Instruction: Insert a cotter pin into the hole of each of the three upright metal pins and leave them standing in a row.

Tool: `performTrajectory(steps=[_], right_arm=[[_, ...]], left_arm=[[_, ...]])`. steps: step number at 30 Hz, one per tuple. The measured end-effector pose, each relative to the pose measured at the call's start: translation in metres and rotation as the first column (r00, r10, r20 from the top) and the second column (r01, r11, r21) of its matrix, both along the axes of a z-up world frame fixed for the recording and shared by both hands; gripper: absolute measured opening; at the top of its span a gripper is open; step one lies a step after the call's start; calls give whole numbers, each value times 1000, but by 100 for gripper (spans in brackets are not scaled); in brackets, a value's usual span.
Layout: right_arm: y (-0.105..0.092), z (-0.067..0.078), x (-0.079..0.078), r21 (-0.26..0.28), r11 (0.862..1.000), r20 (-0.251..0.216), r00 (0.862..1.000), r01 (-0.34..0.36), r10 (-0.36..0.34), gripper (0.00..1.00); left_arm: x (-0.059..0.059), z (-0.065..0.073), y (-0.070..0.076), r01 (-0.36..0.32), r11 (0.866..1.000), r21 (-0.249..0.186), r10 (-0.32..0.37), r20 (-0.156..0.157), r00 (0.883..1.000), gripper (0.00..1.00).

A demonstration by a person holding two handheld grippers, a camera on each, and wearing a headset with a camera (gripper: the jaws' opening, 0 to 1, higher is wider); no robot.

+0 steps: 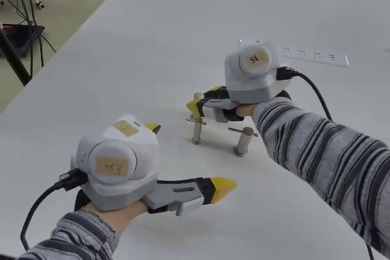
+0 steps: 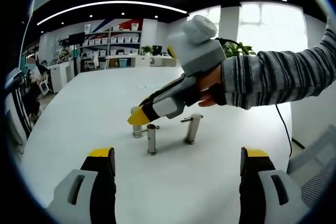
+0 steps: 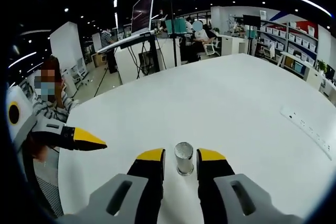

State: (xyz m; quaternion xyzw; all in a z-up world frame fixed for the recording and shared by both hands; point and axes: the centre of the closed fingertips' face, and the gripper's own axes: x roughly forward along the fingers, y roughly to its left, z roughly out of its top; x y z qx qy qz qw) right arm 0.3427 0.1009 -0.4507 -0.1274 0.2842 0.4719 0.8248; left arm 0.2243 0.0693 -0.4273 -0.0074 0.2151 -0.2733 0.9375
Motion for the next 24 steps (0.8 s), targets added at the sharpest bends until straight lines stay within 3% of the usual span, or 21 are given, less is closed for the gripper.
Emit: performTrajectory(steps=[4, 6, 16, 24], right_arm=[[4, -1, 5, -5, 1000, 5, 1000, 3, -3, 16], [1, -2, 6, -72, 997, 63, 998, -28, 32, 12], [-1, -1, -1, -82, 996, 37, 998, -42, 45, 9], [-23, 7, -4, -93, 995, 36, 999, -26, 29, 8]], left_arm=[[1, 0, 3, -8, 1000, -3, 8, -3, 1000, 99], [1, 0, 3, -7, 1000, 2, 7, -6, 1000, 99], [1, 3, 0, 3, 1000, -5, -3, 6, 1000, 99], [0, 5, -7, 30, 1000, -7, -30, 15, 999, 99]])
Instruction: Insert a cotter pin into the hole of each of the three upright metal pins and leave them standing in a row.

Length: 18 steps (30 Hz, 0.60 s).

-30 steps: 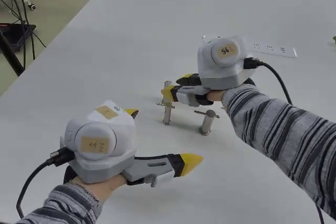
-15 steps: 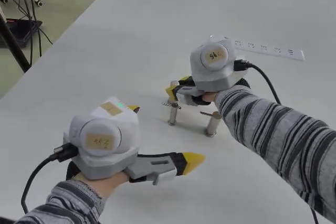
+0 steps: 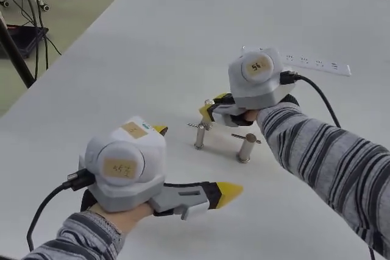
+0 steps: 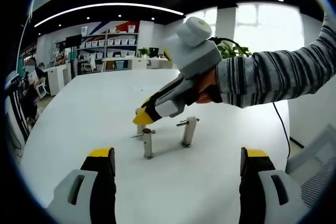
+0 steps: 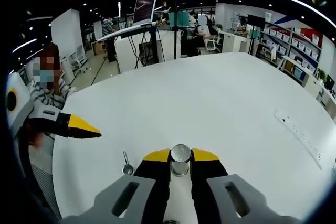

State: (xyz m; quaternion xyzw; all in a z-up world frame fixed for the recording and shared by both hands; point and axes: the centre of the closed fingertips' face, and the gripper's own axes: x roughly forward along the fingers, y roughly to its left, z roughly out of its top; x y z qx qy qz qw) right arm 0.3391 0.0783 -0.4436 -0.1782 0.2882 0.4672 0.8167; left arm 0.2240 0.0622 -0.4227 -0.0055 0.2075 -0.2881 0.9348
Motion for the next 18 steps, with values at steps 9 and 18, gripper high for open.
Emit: performTrajectory(steps=[9, 18], right_arm=[[-43, 8, -2, -30, 999, 8, 1000, 29, -29, 8], [-90, 4, 1, -58, 993, -1, 995, 98, -98, 8]], left_arm=[[0, 2, -3, 17, 1000, 2, -17, 7, 1000, 99], [0, 3, -4, 20, 1000, 2, -21, 11, 1000, 99]])
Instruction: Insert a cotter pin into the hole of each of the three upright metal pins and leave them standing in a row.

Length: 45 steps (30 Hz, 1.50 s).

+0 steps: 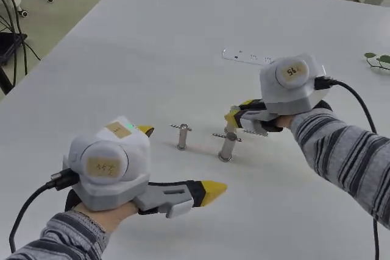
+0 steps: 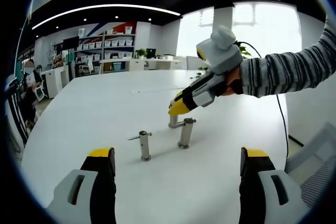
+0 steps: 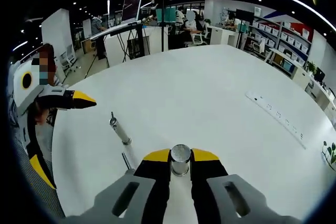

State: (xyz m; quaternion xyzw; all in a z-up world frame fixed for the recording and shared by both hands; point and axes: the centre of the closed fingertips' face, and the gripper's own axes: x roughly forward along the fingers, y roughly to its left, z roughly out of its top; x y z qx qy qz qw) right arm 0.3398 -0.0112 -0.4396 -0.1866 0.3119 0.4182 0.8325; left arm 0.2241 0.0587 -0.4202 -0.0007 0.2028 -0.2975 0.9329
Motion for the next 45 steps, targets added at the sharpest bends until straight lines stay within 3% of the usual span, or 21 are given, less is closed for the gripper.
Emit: performTrajectory(steps=[9, 19, 29, 40, 45], right_arm=[[-38, -2, -11, -19, 999, -4, 999, 39, -39, 8], [-55, -1, -45, -29, 999, -19, 999, 33, -34, 8], [-44, -1, -74, -12, 1000, -33, 999, -9, 9, 8], [-20, -4, -91, 23, 999, -57, 998, -34, 35, 9], [-13, -8, -94, 10, 999, -47, 998, -50, 50, 9]], left_arm=[[1, 1, -1, 4, 1000, -1, -4, 7, 1000, 99], [-1, -1, -5, 21, 1000, 13, -21, 5, 1000, 99], [-2, -2, -5, 26, 999, 19, -26, 3, 1000, 99], [-3, -1, -6, 28, 999, 16, -28, 4, 1000, 99], [-3, -1, -6, 29, 999, 19, -30, 5, 1000, 98]])
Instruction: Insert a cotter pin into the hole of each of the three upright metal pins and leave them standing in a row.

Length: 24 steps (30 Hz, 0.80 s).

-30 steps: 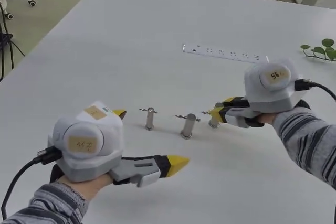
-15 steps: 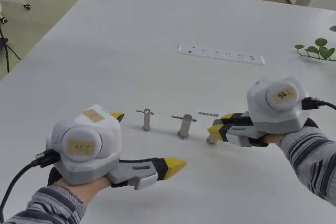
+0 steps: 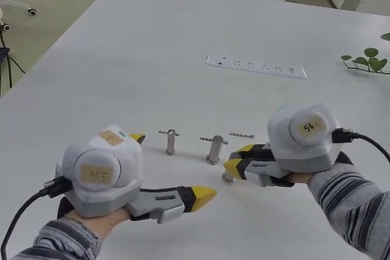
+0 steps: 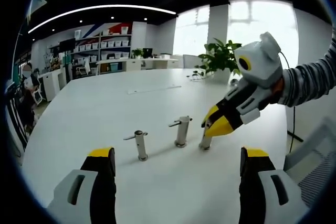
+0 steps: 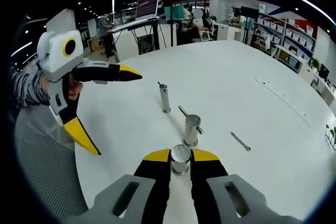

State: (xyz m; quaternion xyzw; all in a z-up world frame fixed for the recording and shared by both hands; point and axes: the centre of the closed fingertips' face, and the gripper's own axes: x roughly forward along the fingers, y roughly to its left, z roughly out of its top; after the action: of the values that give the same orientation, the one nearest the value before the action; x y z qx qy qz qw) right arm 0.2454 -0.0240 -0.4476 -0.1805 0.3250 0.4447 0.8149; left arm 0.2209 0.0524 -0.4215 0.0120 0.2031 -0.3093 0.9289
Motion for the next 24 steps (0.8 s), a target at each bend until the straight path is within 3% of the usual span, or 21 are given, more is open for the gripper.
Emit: performTrajectory(steps=[4, 24], right_arm=[[5, -1, -3, 18, 1000, -13, 1000, 3, -3, 9], [12, -7, -8, 2, 1000, 31, 999, -6, 6, 9]], left_arm=[[0, 0, 0, 0, 1000, 1, 0, 0, 1000, 98], [0, -1, 0, 2, 1000, 9, -2, 0, 1000, 97]])
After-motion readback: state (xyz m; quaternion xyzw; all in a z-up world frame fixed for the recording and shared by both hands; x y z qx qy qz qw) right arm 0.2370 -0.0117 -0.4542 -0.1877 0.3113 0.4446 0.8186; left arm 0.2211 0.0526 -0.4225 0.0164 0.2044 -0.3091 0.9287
